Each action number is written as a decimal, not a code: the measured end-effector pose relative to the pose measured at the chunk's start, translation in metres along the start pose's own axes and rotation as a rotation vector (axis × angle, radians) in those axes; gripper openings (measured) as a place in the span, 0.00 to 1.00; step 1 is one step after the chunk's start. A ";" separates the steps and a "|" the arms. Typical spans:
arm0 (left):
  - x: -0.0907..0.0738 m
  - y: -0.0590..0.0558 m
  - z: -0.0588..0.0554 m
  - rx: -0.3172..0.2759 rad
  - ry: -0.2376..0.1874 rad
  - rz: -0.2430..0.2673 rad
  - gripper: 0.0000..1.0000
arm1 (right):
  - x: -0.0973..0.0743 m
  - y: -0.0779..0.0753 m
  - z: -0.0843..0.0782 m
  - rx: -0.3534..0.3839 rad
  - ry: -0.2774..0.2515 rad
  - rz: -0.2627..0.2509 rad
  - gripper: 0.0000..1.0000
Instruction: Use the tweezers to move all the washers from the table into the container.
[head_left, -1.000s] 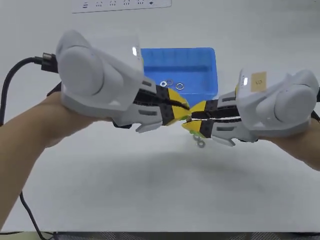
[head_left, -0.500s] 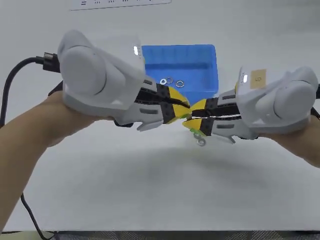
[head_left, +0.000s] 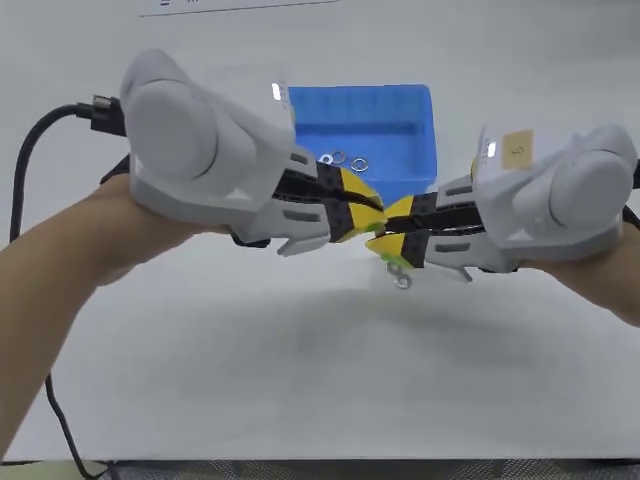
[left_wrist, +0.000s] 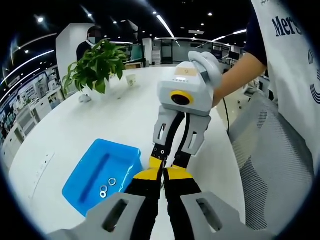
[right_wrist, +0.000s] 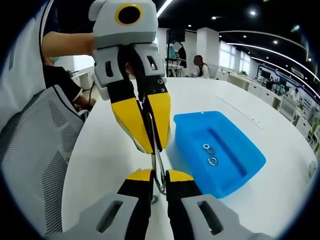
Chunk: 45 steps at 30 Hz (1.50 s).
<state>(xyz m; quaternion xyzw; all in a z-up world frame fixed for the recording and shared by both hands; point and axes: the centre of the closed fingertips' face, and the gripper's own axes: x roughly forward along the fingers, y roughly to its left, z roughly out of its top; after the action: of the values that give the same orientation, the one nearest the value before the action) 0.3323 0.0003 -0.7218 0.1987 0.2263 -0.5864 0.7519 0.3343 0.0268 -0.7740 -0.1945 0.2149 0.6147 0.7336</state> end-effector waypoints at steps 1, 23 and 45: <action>0.000 -0.001 0.000 0.002 0.000 -0.001 0.06 | 0.000 0.001 0.000 -0.006 0.004 0.002 0.10; -0.036 -0.004 0.025 0.039 -0.025 0.018 0.06 | -0.011 0.007 0.040 -0.066 -0.011 0.002 0.10; -0.055 0.025 0.051 0.113 -0.064 0.055 0.07 | -0.016 -0.023 0.076 -0.134 -0.033 -0.049 0.10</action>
<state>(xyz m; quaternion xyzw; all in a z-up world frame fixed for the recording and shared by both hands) 0.3502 0.0205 -0.6479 0.2282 0.1631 -0.5834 0.7622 0.3606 0.0518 -0.7011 -0.2385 0.1563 0.6127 0.7371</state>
